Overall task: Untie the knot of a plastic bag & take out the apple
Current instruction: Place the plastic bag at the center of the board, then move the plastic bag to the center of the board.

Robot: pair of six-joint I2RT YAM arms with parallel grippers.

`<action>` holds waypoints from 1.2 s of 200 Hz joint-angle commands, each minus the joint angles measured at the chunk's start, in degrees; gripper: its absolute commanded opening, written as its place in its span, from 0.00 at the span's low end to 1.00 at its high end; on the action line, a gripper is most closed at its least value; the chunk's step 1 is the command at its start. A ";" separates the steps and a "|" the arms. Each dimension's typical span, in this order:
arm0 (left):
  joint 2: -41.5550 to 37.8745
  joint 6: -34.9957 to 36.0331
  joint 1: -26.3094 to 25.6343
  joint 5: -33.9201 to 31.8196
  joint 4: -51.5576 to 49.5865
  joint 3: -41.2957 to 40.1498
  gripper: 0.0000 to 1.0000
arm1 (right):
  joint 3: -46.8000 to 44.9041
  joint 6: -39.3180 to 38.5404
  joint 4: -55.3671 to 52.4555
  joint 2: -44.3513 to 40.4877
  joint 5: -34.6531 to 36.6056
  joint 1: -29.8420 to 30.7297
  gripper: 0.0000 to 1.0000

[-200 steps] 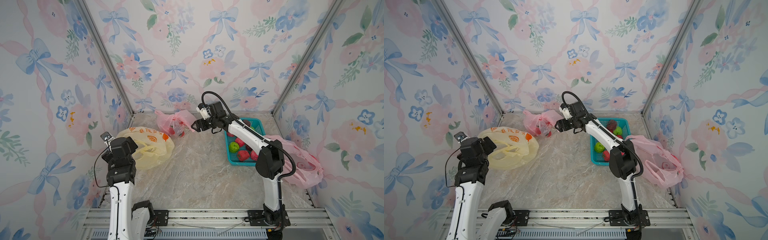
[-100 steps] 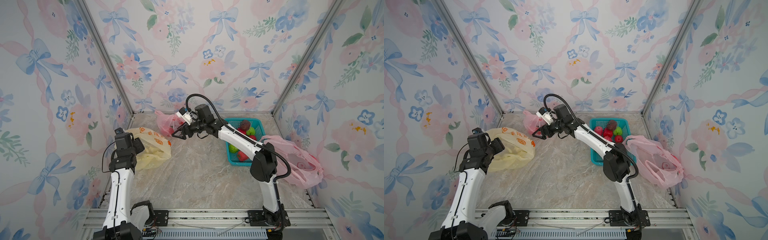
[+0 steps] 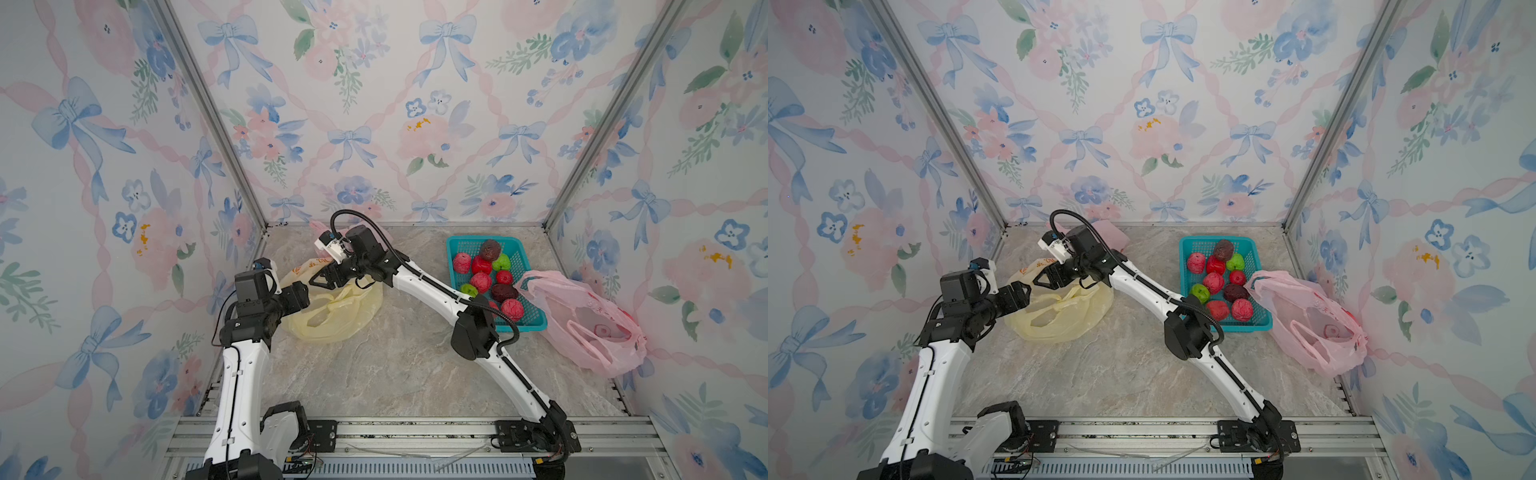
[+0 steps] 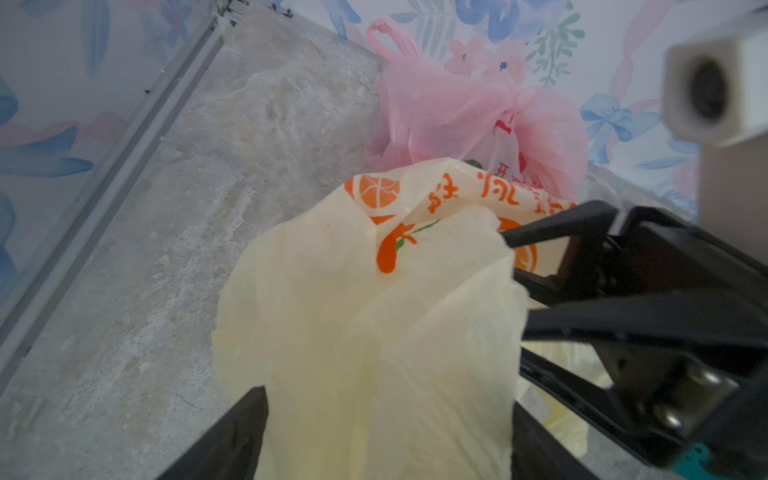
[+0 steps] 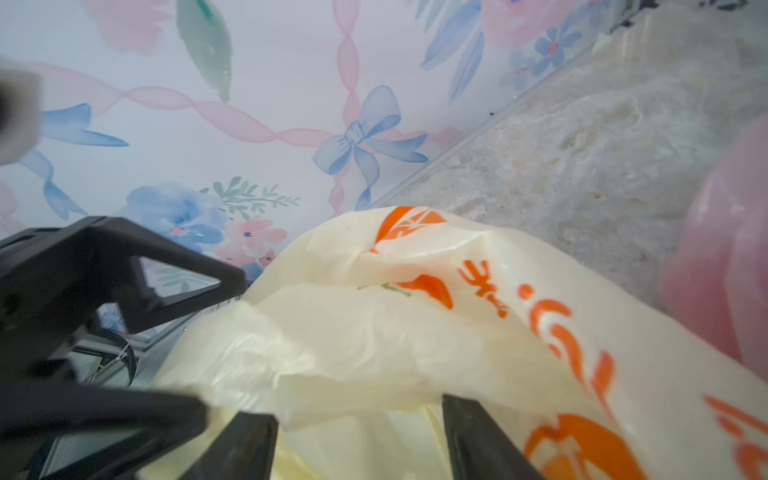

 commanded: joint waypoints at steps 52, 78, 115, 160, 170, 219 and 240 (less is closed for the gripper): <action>-7.56 -2.82 -2.79 8.68 -1.81 8.47 0.92 | 6.93 1.64 -8.73 5.91 -0.91 1.18 0.61; -10.93 -5.74 -2.92 -1.86 0.88 9.07 0.84 | 5.85 -0.39 -9.68 4.47 -5.68 3.72 0.61; -11.41 -9.44 -2.95 -10.01 9.79 5.27 0.67 | -1.61 -3.02 -7.27 -4.89 -18.74 6.00 0.60; -1.56 -8.93 -7.30 -18.21 16.86 5.54 0.60 | -40.72 14.53 29.11 -33.41 -24.95 -4.51 0.67; 1.85 -7.42 -11.22 -21.61 18.14 6.61 0.62 | -46.50 17.56 33.30 -38.17 -23.56 -8.58 0.72; 28.12 -0.56 -22.69 -36.43 22.19 19.50 0.69 | -52.48 2.18 9.74 -47.07 -4.09 -19.52 0.73; 37.88 0.35 -22.90 -39.19 23.11 25.59 0.73 | -55.84 0.61 9.09 -49.89 -1.95 -20.57 0.73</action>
